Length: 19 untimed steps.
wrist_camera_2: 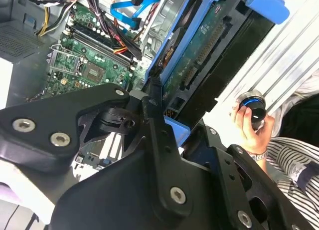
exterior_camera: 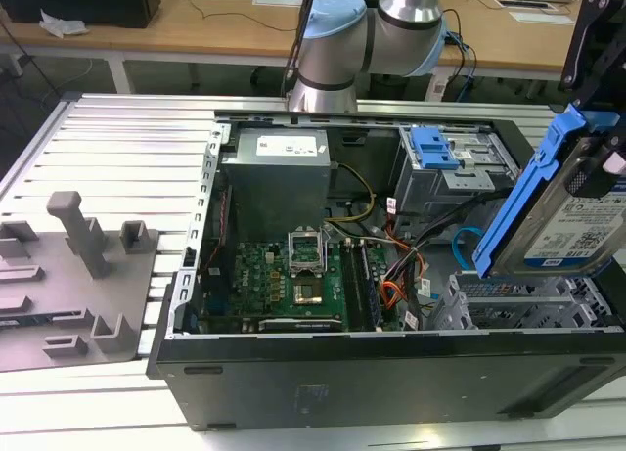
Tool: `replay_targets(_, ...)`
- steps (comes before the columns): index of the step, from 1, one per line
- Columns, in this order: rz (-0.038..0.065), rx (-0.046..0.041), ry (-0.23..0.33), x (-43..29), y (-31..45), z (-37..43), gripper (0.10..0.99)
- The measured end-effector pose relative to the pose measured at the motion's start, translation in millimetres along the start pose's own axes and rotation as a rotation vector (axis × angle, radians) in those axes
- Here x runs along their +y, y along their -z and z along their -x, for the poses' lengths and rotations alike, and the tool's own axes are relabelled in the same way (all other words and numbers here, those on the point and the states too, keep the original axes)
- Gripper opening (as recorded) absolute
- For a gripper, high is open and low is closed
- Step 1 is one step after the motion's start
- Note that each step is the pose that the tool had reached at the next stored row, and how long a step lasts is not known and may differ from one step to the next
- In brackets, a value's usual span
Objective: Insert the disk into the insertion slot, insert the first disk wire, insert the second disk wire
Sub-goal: 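Insert the disk into the insertion slot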
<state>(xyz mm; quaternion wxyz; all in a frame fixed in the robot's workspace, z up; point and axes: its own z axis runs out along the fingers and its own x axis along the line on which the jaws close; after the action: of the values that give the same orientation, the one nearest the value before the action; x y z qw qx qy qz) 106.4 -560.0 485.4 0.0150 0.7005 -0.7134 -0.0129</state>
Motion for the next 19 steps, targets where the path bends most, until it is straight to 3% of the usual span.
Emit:
replay_targets(10,0.000,0.0000,0.000,-0.5,-12.9,0.1,0.365)
replay_targets(19,0.000,-0.0001,0.000,-0.8,-19.6,0.1,0.365)
